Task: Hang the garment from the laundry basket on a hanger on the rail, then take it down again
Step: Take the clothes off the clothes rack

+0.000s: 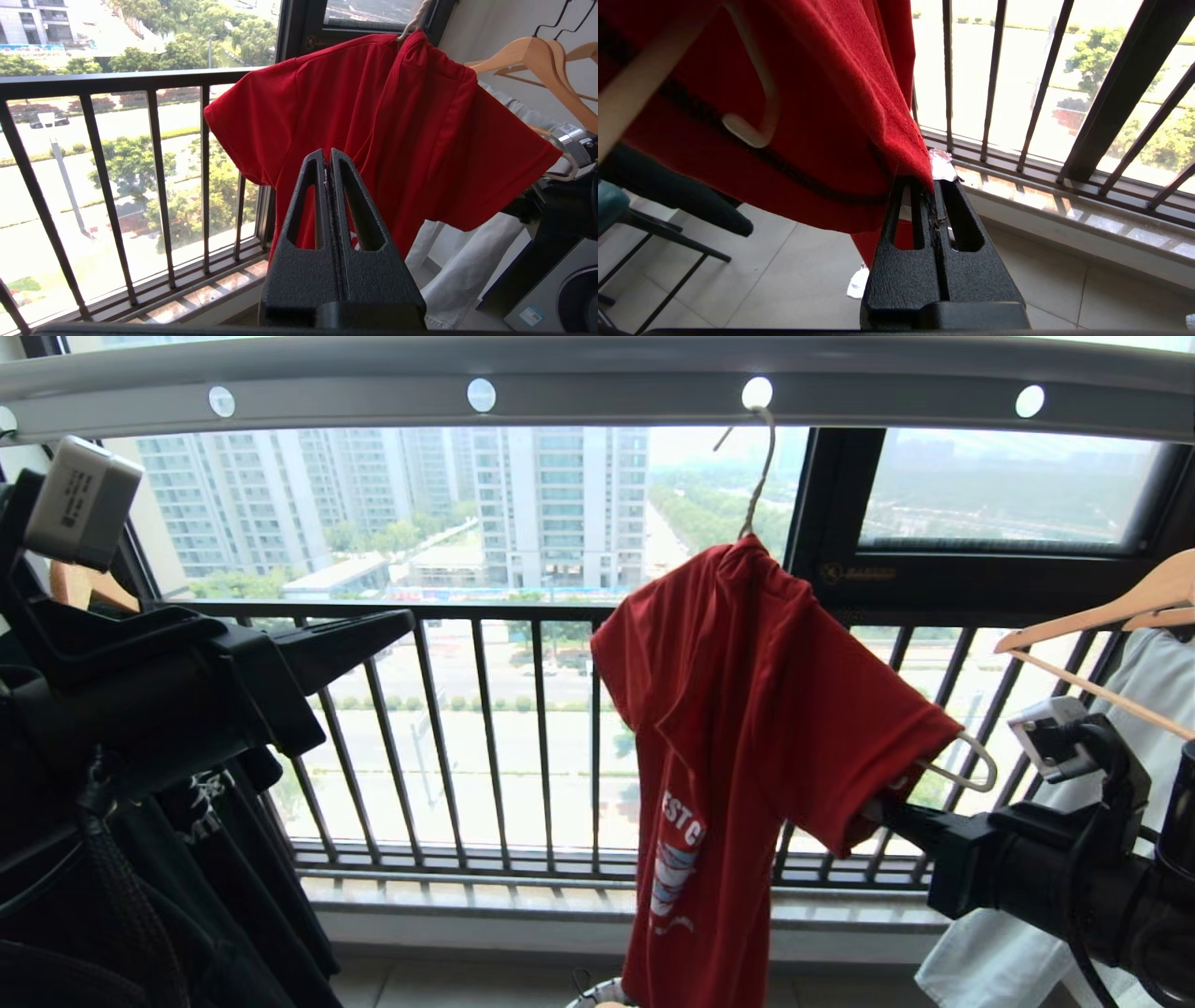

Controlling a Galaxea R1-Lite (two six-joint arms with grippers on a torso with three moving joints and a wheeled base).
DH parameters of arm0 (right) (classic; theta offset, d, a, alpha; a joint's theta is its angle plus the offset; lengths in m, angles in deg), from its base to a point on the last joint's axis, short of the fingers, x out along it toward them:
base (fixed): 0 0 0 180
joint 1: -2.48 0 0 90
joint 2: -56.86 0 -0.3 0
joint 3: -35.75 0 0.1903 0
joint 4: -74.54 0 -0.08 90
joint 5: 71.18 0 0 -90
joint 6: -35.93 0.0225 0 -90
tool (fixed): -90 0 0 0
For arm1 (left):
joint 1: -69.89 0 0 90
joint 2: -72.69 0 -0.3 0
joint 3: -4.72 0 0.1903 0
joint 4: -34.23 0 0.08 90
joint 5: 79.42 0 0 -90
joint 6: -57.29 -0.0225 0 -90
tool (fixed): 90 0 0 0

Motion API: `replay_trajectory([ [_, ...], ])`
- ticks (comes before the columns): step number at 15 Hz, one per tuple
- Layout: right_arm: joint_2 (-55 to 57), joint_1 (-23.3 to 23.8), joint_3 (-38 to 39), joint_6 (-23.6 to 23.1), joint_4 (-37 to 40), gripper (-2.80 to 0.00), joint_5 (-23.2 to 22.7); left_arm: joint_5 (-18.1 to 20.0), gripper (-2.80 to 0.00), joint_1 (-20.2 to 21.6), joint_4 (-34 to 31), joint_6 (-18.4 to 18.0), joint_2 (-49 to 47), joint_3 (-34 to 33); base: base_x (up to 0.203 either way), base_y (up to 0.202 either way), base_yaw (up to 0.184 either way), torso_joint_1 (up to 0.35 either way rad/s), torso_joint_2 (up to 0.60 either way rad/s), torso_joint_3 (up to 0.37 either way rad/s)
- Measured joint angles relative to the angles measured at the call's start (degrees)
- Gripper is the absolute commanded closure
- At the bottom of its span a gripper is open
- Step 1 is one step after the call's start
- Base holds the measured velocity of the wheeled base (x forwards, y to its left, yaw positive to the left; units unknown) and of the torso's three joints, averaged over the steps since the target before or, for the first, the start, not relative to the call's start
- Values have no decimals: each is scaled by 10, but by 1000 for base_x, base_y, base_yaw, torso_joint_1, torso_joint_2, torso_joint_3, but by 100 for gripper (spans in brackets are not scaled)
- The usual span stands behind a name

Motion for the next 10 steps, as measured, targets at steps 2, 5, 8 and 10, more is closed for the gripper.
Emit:
replay_trajectory([
  [2, -26, 0, 23, 0, 1, 0, 0, 0, 0, 0, 0, 0, 0, 1, 0, 0, 0, 0, 0, 0],
  [5, -62, 0, 57, 5, 2, 0, 1, 0, 0, 0, 0, 0, 0, 1, 0, 0, 0, 0, 0, 0],
  [8, -104, 1, 83, 10, 5, 0, 2, 0, 0, 0, 0, 0, 0, 1, 0, 0, 0, 0, 0, 0],
  [10, -133, 2, 107, 12, 13, 0, 3, 0, 0, 0, 0, 0, 0, 1, 0, 0, 0, 0, 0, 0],
])
